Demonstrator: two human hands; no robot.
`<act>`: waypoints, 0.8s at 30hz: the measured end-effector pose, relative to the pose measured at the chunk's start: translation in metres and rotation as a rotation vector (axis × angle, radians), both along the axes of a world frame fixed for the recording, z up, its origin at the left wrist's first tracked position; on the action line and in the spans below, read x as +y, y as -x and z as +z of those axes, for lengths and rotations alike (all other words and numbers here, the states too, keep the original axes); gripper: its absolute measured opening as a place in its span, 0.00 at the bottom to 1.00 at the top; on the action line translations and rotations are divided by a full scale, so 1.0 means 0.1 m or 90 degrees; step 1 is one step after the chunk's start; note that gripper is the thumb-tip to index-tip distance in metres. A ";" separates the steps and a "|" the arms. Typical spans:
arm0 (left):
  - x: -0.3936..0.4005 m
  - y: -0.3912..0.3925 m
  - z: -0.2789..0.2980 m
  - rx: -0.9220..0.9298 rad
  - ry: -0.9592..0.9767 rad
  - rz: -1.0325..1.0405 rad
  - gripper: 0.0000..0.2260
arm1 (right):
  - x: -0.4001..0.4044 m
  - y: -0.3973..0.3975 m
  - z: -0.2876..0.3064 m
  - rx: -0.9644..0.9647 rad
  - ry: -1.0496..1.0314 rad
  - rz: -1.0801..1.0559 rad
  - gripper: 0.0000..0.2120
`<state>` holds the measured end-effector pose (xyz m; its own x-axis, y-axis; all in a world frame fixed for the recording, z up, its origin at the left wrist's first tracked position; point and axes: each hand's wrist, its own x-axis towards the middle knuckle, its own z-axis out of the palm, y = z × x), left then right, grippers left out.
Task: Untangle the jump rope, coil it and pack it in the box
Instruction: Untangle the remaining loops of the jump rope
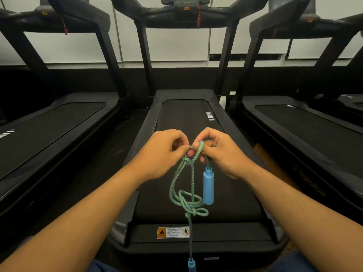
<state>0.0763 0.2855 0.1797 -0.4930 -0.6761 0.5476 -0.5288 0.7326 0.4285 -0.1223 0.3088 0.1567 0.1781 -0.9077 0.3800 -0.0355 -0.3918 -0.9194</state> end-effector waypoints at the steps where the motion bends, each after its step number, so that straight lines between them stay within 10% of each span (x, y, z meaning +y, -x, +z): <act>1: -0.02 -0.02 0.01 0.015 -0.005 0.036 0.03 | -0.01 0.01 0.01 -0.008 -0.006 0.001 0.04; 13: -0.18 -0.12 0.18 0.848 -0.632 -0.183 0.09 | 0.03 0.02 0.01 -0.089 -0.225 0.041 0.11; 15: -0.19 -0.17 0.17 0.734 -0.557 -0.159 0.07 | 0.04 -0.01 0.00 -0.091 -0.236 0.045 0.10; 20: -0.09 -0.27 0.13 -0.084 -0.131 0.044 0.05 | 0.02 -0.03 -0.03 -0.133 -0.239 0.060 0.12; 24: -0.17 -0.23 0.04 0.193 -0.210 0.030 0.12 | 0.03 -0.05 -0.02 -0.136 -0.270 0.053 0.10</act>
